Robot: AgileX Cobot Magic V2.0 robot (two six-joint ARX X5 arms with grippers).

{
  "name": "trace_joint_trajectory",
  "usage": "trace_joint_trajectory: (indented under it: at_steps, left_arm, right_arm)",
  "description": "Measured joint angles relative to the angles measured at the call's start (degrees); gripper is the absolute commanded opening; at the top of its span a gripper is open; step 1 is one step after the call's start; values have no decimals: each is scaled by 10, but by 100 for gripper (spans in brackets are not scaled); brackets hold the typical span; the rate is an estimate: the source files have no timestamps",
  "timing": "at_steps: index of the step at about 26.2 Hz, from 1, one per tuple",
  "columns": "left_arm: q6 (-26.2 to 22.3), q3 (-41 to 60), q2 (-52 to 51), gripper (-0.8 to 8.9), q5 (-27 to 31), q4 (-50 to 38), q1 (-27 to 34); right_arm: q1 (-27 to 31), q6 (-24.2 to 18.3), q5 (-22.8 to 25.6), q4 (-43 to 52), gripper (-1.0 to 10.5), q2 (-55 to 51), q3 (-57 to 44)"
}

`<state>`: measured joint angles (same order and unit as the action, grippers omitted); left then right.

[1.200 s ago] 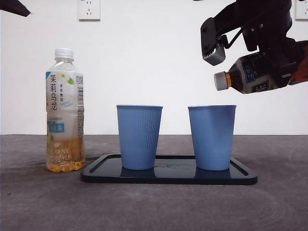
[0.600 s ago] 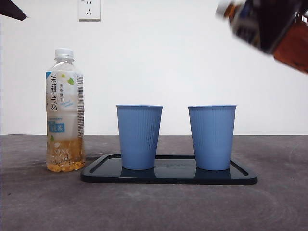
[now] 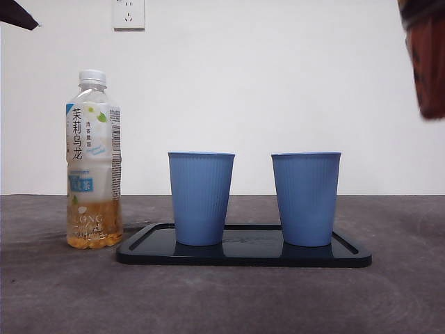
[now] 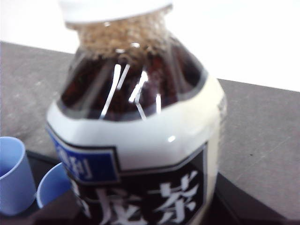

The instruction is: Pour the drink into the cup

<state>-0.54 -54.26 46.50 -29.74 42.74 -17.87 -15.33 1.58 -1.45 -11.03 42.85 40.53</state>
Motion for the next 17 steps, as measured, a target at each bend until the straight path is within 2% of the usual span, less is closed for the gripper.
trace_joint_trajectory:
  at_steps: [8,13,17]
  left_arm:
    - [0,0,0,463,0,4,0]
    - [0,0,0,463,0,4,0]
    - [0,0,0,463,0,3,0]
  right_arm:
    - [0,54,0,247,126,16,-175]
    - [7,62,15,341,126,51,-234]
    - [23,64,14,386,126,100,-243]
